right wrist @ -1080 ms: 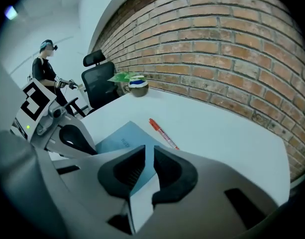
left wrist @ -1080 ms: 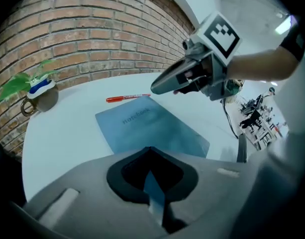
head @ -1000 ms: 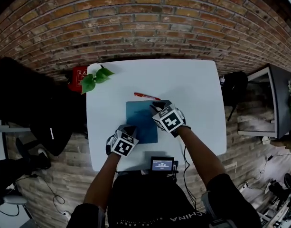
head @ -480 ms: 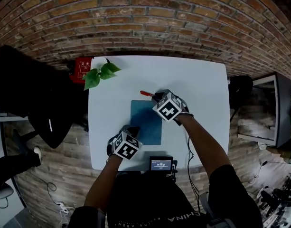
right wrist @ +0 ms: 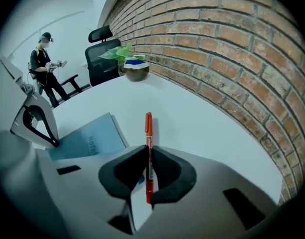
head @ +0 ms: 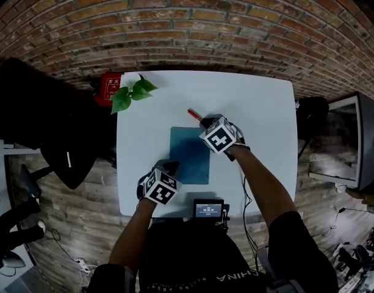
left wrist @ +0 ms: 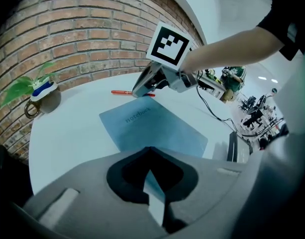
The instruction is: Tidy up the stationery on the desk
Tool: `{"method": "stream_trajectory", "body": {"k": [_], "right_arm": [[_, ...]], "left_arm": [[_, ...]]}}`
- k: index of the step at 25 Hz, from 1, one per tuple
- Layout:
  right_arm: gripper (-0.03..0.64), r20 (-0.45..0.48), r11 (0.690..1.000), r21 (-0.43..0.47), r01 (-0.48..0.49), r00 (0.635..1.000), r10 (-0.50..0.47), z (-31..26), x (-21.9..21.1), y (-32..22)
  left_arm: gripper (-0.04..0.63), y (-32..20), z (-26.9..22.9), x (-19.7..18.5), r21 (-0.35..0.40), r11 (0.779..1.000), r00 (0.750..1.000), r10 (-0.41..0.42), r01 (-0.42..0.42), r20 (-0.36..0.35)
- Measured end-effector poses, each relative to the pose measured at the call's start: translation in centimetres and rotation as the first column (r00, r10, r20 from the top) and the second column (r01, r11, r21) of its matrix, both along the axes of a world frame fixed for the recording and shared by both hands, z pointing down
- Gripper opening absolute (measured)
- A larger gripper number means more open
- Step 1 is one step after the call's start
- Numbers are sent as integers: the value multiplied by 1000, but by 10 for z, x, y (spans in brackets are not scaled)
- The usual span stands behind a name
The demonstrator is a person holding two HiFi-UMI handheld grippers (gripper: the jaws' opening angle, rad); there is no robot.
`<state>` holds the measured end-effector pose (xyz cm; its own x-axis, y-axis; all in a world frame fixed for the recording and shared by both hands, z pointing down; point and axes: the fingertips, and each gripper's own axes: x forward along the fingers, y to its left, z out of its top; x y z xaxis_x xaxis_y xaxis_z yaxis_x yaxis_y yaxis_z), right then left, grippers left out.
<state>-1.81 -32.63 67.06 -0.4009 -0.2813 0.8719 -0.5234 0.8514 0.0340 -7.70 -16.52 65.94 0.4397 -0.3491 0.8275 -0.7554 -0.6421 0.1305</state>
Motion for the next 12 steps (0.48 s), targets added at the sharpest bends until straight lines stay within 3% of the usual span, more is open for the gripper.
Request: {"method": "stream_trajectory", "body": {"k": [4, 12], "right_arm": [[51, 48, 995, 9, -97, 994, 97, -11, 18, 1], [51, 116, 952, -77, -296, 946, 303, -17, 66, 40]], "left_arm": [[11, 9, 0, -2, 4, 1000, 1000, -14, 13, 18], [11, 29, 4, -8, 10, 997, 996, -76, 76, 39]]}}
